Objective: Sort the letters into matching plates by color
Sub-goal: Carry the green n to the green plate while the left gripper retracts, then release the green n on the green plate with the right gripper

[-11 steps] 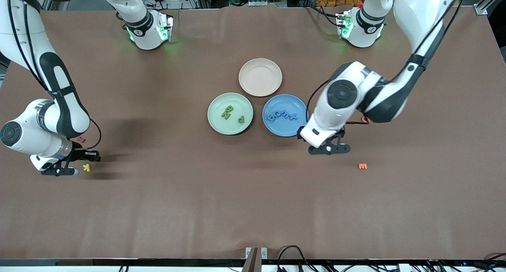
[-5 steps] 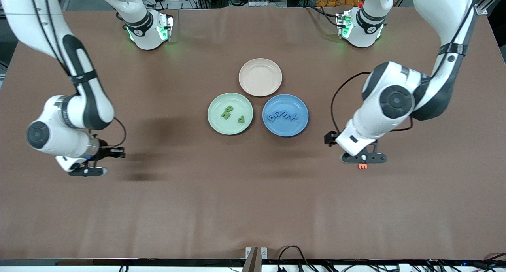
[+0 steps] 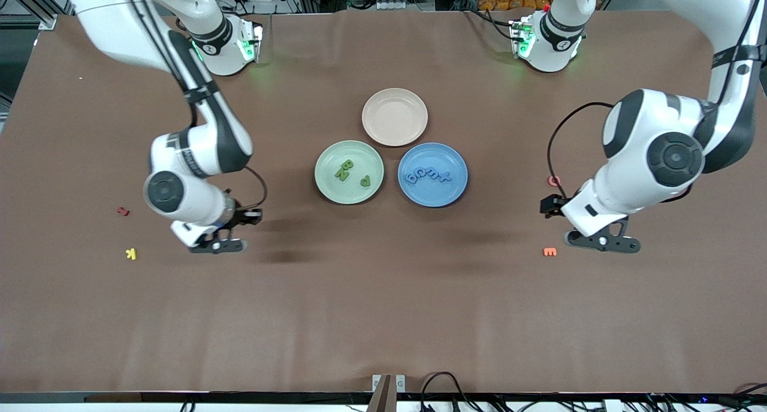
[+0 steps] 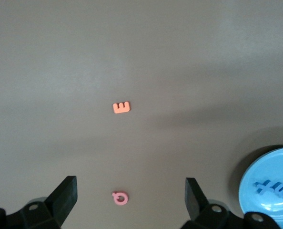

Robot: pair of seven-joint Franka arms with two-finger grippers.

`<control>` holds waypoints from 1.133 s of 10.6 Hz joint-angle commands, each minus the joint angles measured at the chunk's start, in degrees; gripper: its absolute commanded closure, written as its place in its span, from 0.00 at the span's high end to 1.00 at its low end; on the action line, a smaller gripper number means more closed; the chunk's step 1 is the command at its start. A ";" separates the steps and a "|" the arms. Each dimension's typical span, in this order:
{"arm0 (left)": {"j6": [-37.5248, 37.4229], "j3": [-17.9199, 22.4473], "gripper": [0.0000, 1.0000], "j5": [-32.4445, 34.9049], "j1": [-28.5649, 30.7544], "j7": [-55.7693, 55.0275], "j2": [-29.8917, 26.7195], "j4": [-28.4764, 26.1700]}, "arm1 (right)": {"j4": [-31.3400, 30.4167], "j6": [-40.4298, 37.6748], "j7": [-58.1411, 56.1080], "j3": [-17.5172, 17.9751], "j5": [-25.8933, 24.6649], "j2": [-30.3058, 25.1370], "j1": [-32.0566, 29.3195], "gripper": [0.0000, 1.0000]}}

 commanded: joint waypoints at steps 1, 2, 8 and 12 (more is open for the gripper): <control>-3.42 1.09 1.00 -1.92 -0.03 1.91 -2.83 -0.08 | -1.78 -0.58 5.22 -0.43 -0.43 -1.77 7.40 0.09; -3.52 1.09 1.00 -2.27 0.15 1.91 -3.27 -0.08 | -1.78 -0.58 6.62 -0.43 -0.43 -1.43 9.86 0.09; -4.74 7.94 1.00 -5.53 -1.70 4.18 -11.08 -0.78 | -1.52 -0.40 12.52 -0.34 -0.43 1.47 20.85 0.09; -9.75 12.33 1.00 -7.46 -3.80 5.25 -18.12 -0.69 | -0.56 -0.22 15.51 0.45 -0.43 2.27 22.37 0.45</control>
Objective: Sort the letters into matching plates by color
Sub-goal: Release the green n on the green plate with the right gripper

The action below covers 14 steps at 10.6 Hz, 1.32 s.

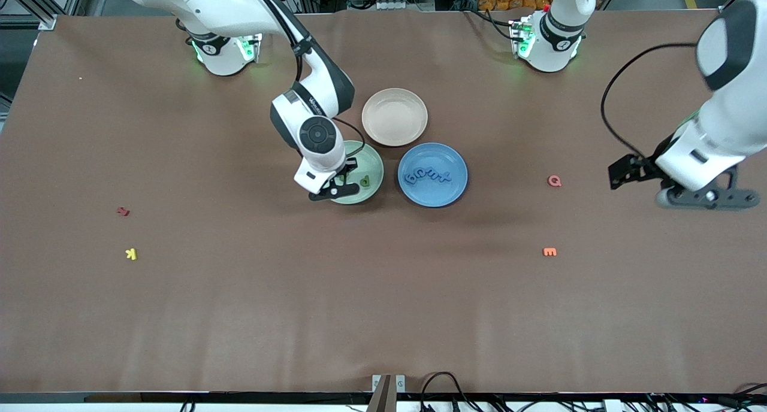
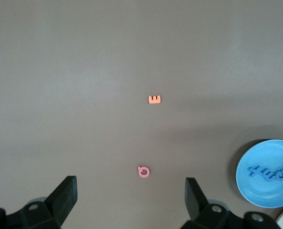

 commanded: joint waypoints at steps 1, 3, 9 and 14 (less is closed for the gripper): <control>-1.90 2.44 1.00 -1.65 -2.27 0.68 -4.46 -0.90 | 1.14 -0.06 2.57 0.27 -0.43 0.12 -0.18 0.99; -2.68 2.44 1.00 -2.00 -2.10 0.50 -5.86 -0.90 | 1.58 -0.15 1.79 0.18 -0.52 0.12 -0.97 1.00; -9.63 2.97 1.00 -5.16 -1.83 0.59 -9.91 -0.63 | 3.86 -0.06 -11.46 -3.94 -1.31 -0.76 -12.21 1.00; -10.33 4.99 1.00 -3.08 -2.36 -0.91 -10.44 -0.19 | 6.15 0.03 -26.13 -6.77 -1.40 -0.40 -25.29 1.00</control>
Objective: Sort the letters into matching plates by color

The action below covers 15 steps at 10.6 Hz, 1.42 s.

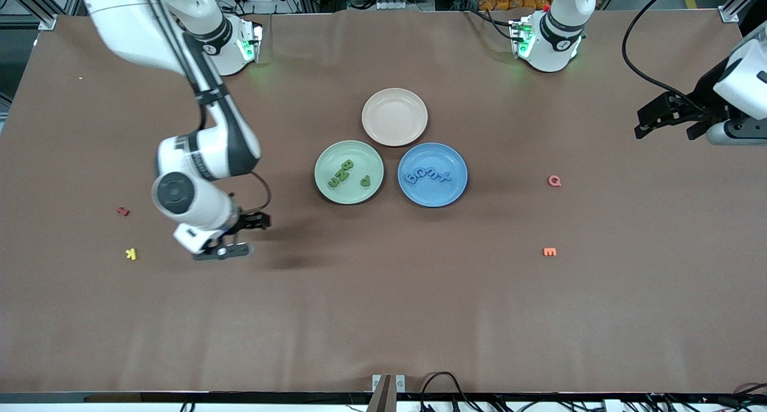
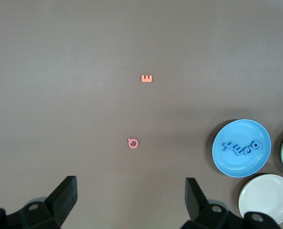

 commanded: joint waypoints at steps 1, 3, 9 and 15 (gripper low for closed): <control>-0.75 0.45 1.00 2.48 -0.62 -0.40 -1.05 0.10 | 0.90 -0.19 -8.65 0.14 -0.81 -0.04 -8.13 1.00; 0.21 0.27 1.00 1.25 -0.18 -0.75 -0.79 0.10 | 1.25 0.24 -12.18 -2.66 -0.81 -0.04 -10.16 1.00; 6.80 -2.10 1.00 7.49 -0.70 0.12 0.62 -0.07 | 1.60 -2.20 -16.59 -5.92 -0.72 -5.73 -14.56 1.00; 3.30 -2.10 1.00 2.92 -0.18 0.30 -0.96 -0.60 | 1.86 -21.26 -15.71 -7.95 -0.81 -19.71 -14.56 1.00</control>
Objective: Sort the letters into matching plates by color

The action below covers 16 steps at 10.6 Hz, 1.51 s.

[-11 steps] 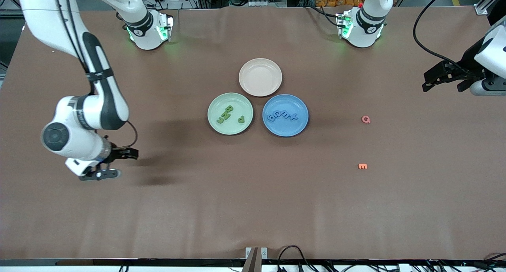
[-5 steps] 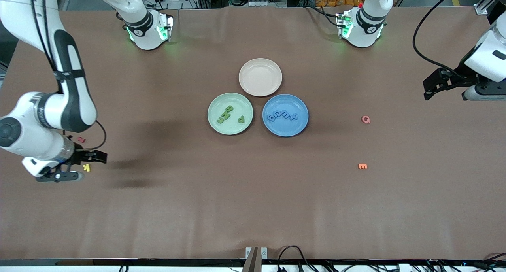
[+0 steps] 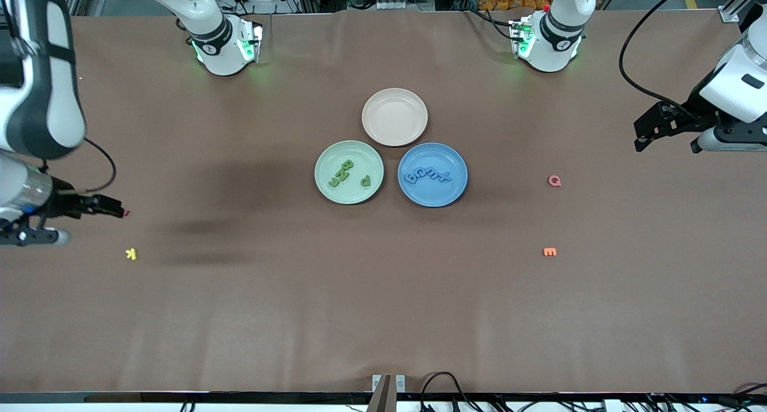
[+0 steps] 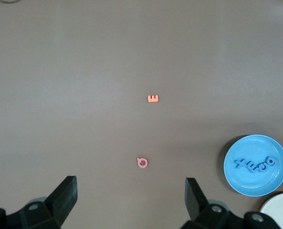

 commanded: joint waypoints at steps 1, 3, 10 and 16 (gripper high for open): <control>-2.55 -0.08 1.00 -1.28 0.20 0.13 -1.40 -0.48 | -0.36 -7.03 1.70 0.21 -0.84 -7.43 -0.46 1.00; -2.90 -0.08 1.00 -1.28 0.12 0.04 -1.66 -0.40 | 5.33 -15.09 4.51 0.21 -0.75 -7.72 -0.28 1.00; -2.82 -0.35 1.00 -1.46 0.20 -0.05 -1.31 -0.22 | 7.47 -22.34 10.76 1.00 -0.66 -16.58 5.60 1.00; -2.64 -0.35 1.00 -1.55 0.20 -0.05 -1.22 -0.31 | 8.18 -20.27 11.73 2.14 -1.10 -17.21 8.24 1.00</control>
